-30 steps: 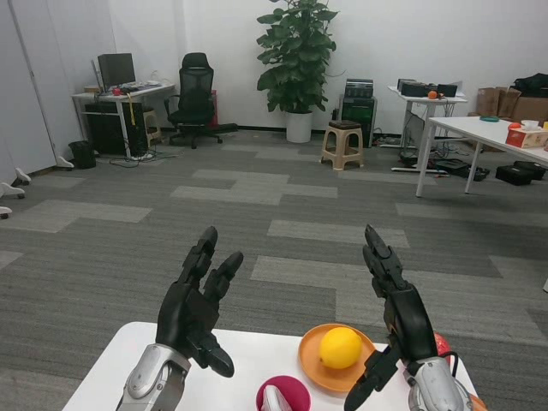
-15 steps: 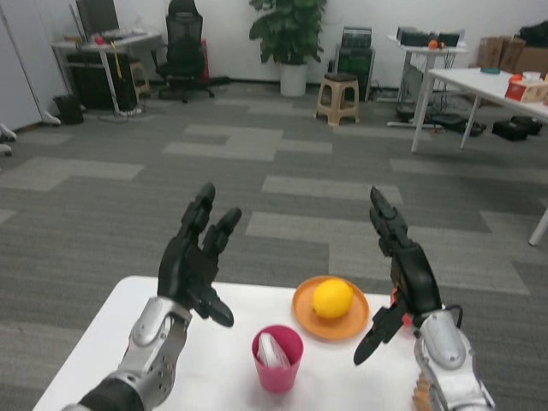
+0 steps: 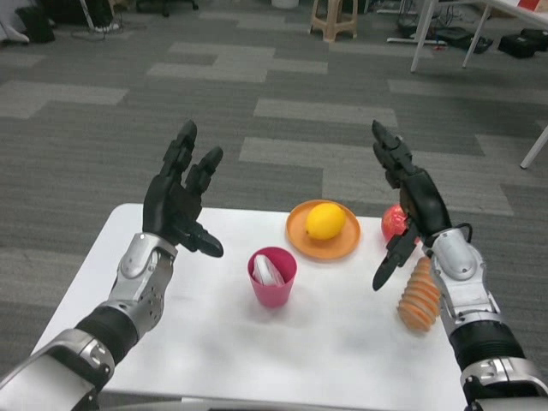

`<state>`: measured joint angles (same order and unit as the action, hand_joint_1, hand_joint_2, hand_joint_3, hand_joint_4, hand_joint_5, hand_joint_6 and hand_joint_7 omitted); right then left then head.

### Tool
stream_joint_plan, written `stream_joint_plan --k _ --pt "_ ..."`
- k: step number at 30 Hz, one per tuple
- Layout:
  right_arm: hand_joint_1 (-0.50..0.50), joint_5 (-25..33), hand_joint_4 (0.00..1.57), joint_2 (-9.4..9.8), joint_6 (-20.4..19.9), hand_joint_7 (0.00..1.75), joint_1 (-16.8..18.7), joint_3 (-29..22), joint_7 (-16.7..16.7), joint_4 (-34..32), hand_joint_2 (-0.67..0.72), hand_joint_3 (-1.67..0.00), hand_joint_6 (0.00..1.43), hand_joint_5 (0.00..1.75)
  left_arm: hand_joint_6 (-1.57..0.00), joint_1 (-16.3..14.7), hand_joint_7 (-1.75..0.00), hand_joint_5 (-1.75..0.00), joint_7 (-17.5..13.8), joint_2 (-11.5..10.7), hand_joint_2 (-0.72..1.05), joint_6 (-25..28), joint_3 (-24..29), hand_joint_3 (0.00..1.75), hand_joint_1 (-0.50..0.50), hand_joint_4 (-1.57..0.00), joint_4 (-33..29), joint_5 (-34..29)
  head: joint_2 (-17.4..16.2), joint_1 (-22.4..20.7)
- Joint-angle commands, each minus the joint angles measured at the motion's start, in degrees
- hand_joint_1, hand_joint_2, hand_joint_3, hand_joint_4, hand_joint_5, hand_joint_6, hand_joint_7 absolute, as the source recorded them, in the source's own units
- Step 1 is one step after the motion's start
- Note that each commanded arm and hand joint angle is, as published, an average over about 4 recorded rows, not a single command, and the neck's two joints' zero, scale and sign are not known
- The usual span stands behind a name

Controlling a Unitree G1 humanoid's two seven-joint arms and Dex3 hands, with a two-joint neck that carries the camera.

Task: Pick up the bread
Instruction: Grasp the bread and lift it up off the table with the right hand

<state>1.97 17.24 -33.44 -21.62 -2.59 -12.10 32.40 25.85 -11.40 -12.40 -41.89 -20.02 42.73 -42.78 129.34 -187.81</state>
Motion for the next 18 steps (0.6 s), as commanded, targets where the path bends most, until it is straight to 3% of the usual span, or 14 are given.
stream_joint_plan --k 1,13,18 --pt "-0.42 0.0 0.00 0.84 0.8 0.00 1.1 -1.4 -1.0 0.4 0.60 0.00 0.00 0.00 0.00 -0.8 0.00 -0.41 0.0 -0.9 -0.37 0.3 -0.8 0.09 0.50 0.00 1.3 -0.8 -1.2 0.1" --pt "-0.43 -0.5 0.00 4.03 1.6 0.00 1.1 -3.6 -6.0 -0.1 0.55 0.00 0.00 0.00 0.00 -0.8 0.00 -0.41 -0.2 -1.1 -0.37 0.2 -2.0 0.09 0.50 0.00 4.6 -2.2 -3.3 -1.8" --pt "-0.46 -4.1 0.00 4.44 2.4 0.00 1.5 -11.7 -13.5 -0.2 0.53 0.00 0.00 0.00 0.00 -0.8 0.00 -0.41 -0.2 -1.0 -0.46 0.2 -1.9 0.09 0.50 0.00 5.8 -3.4 -3.3 -3.1"
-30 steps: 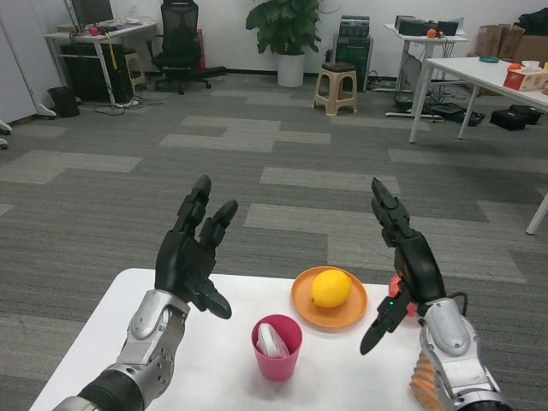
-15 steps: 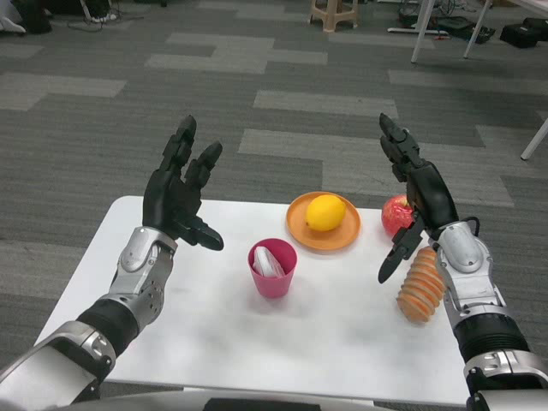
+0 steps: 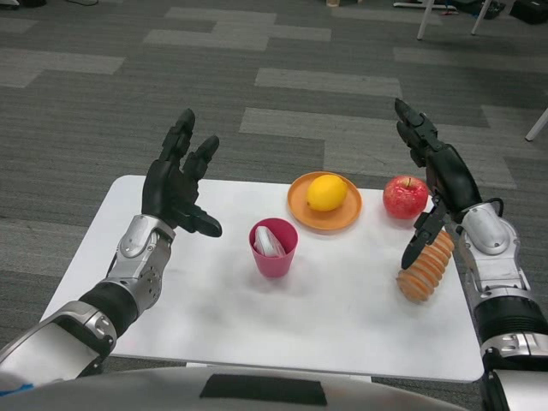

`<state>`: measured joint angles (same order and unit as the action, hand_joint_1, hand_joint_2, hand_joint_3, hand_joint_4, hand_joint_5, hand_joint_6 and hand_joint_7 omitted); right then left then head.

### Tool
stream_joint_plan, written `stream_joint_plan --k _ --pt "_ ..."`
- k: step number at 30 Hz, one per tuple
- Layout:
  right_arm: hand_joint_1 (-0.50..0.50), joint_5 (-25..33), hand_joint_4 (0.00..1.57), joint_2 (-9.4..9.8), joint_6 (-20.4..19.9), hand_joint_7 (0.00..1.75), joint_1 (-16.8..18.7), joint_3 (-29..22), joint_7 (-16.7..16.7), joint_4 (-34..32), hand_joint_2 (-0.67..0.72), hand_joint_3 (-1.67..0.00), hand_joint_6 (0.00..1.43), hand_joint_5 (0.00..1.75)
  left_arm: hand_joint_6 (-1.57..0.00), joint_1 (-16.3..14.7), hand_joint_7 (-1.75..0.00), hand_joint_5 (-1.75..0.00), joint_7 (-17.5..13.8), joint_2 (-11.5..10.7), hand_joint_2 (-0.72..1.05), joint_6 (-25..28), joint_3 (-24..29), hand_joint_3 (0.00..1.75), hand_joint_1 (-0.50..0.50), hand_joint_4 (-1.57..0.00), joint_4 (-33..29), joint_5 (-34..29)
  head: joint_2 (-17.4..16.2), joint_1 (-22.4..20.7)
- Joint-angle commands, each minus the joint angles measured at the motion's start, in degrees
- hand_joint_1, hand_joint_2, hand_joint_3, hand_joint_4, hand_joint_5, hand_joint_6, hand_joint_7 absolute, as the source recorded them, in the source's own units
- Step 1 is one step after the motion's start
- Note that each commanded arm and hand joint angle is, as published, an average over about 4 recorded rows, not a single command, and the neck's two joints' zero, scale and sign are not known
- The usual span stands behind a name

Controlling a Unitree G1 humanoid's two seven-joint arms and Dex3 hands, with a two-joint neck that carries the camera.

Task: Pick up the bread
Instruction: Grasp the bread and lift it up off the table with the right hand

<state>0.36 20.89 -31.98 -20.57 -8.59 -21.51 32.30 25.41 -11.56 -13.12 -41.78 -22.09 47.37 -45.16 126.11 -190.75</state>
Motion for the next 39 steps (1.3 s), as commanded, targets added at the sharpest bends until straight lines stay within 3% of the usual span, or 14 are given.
stream_joint_plan --k 1,5,9,18,26,30,34,39 --pt "-0.46 -3.9 0.00 0.90 1.2 0.00 0.5 -7.9 -5.4 0.0 0.53 0.00 0.00 0.00 0.00 -0.4 0.00 -0.41 0.0 -0.3 -0.44 0.1 0.2 0.09 0.50 0.00 1.3 -1.2 -0.1 -0.4" --pt "-0.46 -11.3 0.00 2.05 1.4 0.00 0.1 -16.7 -9.9 1.8 0.53 0.00 0.00 0.00 0.00 -0.4 0.00 -0.41 0.0 -0.1 -0.37 0.1 1.0 0.09 0.50 0.00 1.3 -1.2 -0.5 -1.2" --pt "-0.46 -18.9 0.00 4.90 1.0 0.00 -0.4 -21.9 -13.3 4.5 0.53 0.00 0.00 0.00 0.00 -0.4 0.00 -0.41 0.0 -0.1 -0.37 0.1 1.1 0.09 0.50 0.00 1.8 -1.2 -0.5 -1.3" --pt "-0.46 -23.2 0.00 7.67 -1.8 0.00 0.5 -24.0 -15.8 5.4 0.44 0.00 0.00 0.00 0.00 -0.4 0.00 -0.41 0.0 0.1 -0.37 0.1 0.1 0.07 0.50 0.00 3.0 -1.2 -0.5 0.7" --pt "-0.46 -29.5 0.00 11.23 -10.9 0.00 1.8 -22.7 -16.0 10.0 0.30 0.00 0.00 0.00 0.00 -0.1 0.00 -0.41 0.0 0.2 -0.39 0.1 -0.4 0.09 0.50 0.00 3.7 -1.3 -0.3 1.2" --pt "-0.46 -33.7 0.00 10.70 -15.0 0.00 1.6 -22.6 -16.0 12.3 0.19 0.00 0.00 0.00 0.00 0.1 0.00 -0.41 -0.1 0.4 -0.44 0.1 -0.5 0.09 0.50 0.00 3.9 -1.3 -0.3 2.3" --pt "-0.46 -37.0 0.00 8.99 -19.1 0.00 1.2 -22.2 -16.0 13.8 0.11 0.00 0.00 0.00 0.00 0.4 0.00 -0.41 -0.1 0.5 -0.44 0.1 -0.7 0.09 0.50 0.00 4.3 -1.3 -0.2 3.0" --pt "-0.46 -38.3 0.00 8.02 -21.7 0.00 1.2 -18.6 -16.0 14.2 0.04 0.00 0.00 0.00 0.00 0.8 0.00 -0.41 -0.1 0.6 -0.41 0.1 -1.0 0.09 0.50 0.00 4.7 -1.3 -0.2 4.2"
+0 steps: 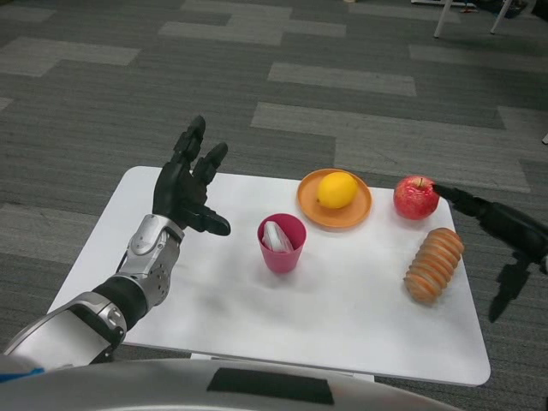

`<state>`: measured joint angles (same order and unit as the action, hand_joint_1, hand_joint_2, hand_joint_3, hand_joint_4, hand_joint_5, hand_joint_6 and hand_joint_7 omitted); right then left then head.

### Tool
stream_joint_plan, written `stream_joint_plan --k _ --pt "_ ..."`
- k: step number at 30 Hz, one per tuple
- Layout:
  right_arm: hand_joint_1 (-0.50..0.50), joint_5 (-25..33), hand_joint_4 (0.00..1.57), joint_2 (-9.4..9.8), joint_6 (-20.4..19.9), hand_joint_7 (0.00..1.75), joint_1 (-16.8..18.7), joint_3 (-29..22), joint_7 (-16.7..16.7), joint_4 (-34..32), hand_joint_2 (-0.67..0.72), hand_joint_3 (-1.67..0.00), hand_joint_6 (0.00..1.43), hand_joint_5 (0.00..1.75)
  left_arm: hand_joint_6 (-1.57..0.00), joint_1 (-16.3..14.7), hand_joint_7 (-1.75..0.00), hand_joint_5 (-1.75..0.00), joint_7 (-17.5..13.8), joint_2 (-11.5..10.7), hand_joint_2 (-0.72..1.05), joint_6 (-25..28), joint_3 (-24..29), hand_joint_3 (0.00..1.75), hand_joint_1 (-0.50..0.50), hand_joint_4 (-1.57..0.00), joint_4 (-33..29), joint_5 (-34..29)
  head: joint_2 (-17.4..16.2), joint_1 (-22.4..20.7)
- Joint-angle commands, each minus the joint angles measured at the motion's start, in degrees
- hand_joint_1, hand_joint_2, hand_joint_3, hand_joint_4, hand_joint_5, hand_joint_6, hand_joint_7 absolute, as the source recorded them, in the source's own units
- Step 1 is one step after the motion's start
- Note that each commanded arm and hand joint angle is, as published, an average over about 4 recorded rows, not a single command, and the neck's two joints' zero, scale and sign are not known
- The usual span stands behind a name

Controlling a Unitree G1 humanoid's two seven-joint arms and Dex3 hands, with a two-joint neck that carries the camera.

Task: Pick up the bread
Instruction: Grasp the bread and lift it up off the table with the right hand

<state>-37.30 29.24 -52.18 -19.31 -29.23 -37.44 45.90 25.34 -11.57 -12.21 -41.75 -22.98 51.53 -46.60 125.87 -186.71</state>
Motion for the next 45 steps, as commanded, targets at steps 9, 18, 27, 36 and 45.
stream_joint_plan --k 9,18,27,36,45 --pt "-0.42 -0.9 0.00 -2.17 -2.8 0.00 0.4 7.1 -0.1 1.7 -0.10 0.00 0.00 0.00 0.00 1.0 0.00 -0.41 -0.1 -0.3 -0.41 0.1 -0.9 0.09 0.50 0.00 0.8 -0.3 1.4 6.2" --pt "-0.42 -2.0 0.00 -3.14 -3.1 0.00 0.4 8.9 -0.1 4.7 -0.16 0.00 0.00 0.00 0.00 1.0 0.00 -0.41 -0.2 -0.4 -0.37 -0.4 -1.5 0.09 0.50 0.00 0.8 -1.1 5.1 19.9" --pt "-0.43 -3.5 0.00 -2.17 -3.1 0.00 0.4 9.1 -0.1 5.3 -0.18 0.00 0.00 0.00 0.00 1.2 0.00 -0.41 -0.2 -0.8 -0.37 -0.4 -1.8 0.09 0.50 0.00 0.9 -1.3 5.9 23.9" --pt "-0.42 -3.7 0.00 -0.63 -3.0 0.00 -0.3 9.1 -0.1 5.5 -0.22 0.00 0.00 0.00 0.00 1.6 0.00 -0.41 -0.2 -0.8 -0.37 -0.4 -2.2 0.09 0.50 0.00 1.2 -1.5 5.5 23.4" --pt "-0.42 -3.6 0.00 1.70 -3.1 0.00 -2.7 11.8 -0.1 6.2 -0.34 -0.08 0.00 0.00 0.00 2.0 0.00 -0.41 -0.2 -0.8 -0.41 -0.4 -2.8 0.09 0.50 0.00 1.8 -1.9 5.0 23.6"
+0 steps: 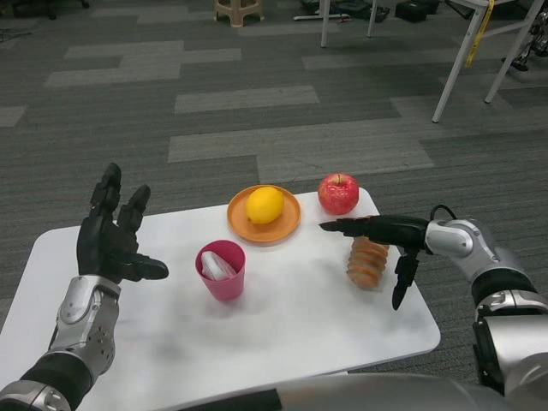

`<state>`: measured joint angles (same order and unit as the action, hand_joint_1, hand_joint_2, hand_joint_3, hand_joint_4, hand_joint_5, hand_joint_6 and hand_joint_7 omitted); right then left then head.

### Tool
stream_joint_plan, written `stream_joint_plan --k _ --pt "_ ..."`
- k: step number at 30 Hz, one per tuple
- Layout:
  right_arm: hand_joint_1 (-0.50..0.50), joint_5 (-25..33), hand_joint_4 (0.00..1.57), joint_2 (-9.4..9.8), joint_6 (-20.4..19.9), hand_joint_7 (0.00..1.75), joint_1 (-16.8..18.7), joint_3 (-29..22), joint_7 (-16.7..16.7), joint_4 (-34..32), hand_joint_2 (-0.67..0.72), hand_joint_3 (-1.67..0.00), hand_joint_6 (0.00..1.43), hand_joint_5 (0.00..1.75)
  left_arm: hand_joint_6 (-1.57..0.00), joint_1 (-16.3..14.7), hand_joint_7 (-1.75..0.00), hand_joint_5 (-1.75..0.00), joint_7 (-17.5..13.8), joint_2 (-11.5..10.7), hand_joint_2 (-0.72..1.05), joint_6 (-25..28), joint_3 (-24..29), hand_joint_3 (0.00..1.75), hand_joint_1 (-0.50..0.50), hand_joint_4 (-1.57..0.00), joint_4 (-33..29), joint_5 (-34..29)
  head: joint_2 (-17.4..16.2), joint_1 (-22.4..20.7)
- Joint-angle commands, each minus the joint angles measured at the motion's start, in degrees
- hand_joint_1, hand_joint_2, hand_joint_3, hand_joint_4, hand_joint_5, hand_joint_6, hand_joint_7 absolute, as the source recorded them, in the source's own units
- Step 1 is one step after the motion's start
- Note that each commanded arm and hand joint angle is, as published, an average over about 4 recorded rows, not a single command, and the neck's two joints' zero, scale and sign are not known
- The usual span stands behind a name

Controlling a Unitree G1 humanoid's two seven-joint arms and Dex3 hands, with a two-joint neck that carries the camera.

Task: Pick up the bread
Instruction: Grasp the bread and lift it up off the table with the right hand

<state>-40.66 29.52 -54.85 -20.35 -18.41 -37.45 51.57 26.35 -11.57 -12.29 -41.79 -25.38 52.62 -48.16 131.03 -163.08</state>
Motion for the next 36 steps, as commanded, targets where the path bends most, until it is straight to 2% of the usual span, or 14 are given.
stream_joint_plan --k 1,3,7,11,16,19,25,32,36 --pt "-0.42 -0.2 0.00 1.57 -0.4 0.00 -1.9 1.4 -0.1 0.7 -0.35 -0.08 0.00 0.00 0.00 1.0 0.00 -0.41 -0.2 -0.7 -0.41 -0.4 -0.5 0.09 0.50 0.00 0.8 -0.5 -0.1 0.0" --pt "-0.42 -0.2 0.00 1.79 -0.5 0.00 -2.2 1.9 -0.1 0.8 -0.35 -0.08 0.00 0.00 0.00 1.1 0.00 -0.41 -0.2 -0.7 -0.37 -0.4 -0.7 0.09 0.50 0.00 0.9 -0.6 -0.2 0.0" --pt "-0.42 -0.1 0.00 2.36 -0.8 0.00 -3.1 2.9 -0.1 0.8 -0.35 -0.08 0.00 0.00 0.00 1.3 0.00 -0.41 -0.2 -0.7 -0.41 -0.4 -1.0 0.09 0.50 0.00 1.0 -0.8 -0.2 0.0" --pt "-0.41 0.0 0.00 2.63 -1.3 0.00 -3.8 2.9 -0.1 0.7 -0.41 -0.08 0.00 0.00 0.00 1.3 0.00 -0.41 -0.2 -0.7 -0.37 -0.4 -1.1 0.09 0.50 0.00 1.1 -0.9 -0.2 0.1" --pt "-0.38 -0.2 0.00 3.38 -2.4 0.00 -4.2 3.3 0.0 0.4 -0.48 -0.14 0.00 0.00 0.00 1.3 0.00 -0.41 -0.2 -0.7 -0.46 -0.4 -1.6 0.09 0.50 0.00 1.1 -1.3 0.0 0.1" --pt "-0.38 -0.5 0.00 4.01 -3.0 0.00 -4.4 4.7 0.0 0.6 -0.54 -0.26 0.00 0.00 0.00 1.3 0.00 -0.41 -0.2 -0.7 -0.46 -0.4 -1.8 0.09 0.50 0.00 1.1 -1.3 0.1 0.1" --pt "-0.33 -2.5 0.00 5.33 -3.7 0.00 -4.4 7.3 0.1 0.8 -0.54 -0.48 0.00 0.00 0.00 1.3 0.00 -0.41 -0.2 -0.9 -0.44 -0.4 -2.2 0.09 0.50 0.00 1.1 -1.3 0.2 0.3" --pt "-0.33 -3.7 0.00 6.36 -4.0 0.00 -4.4 9.7 0.0 1.8 -0.54 -0.67 0.00 0.00 0.00 1.3 0.00 -0.41 -0.2 -0.9 -0.46 -0.4 -2.5 0.09 0.50 0.00 1.1 -1.5 0.2 0.6" --pt "-0.33 -5.1 0.00 6.65 -3.9 0.00 -4.4 9.7 0.0 2.4 -0.48 -0.79 0.00 0.00 0.00 1.3 0.00 -0.41 -0.2 -1.0 -0.46 -0.4 -2.9 0.09 0.50 0.00 1.2 -1.8 0.2 0.6"
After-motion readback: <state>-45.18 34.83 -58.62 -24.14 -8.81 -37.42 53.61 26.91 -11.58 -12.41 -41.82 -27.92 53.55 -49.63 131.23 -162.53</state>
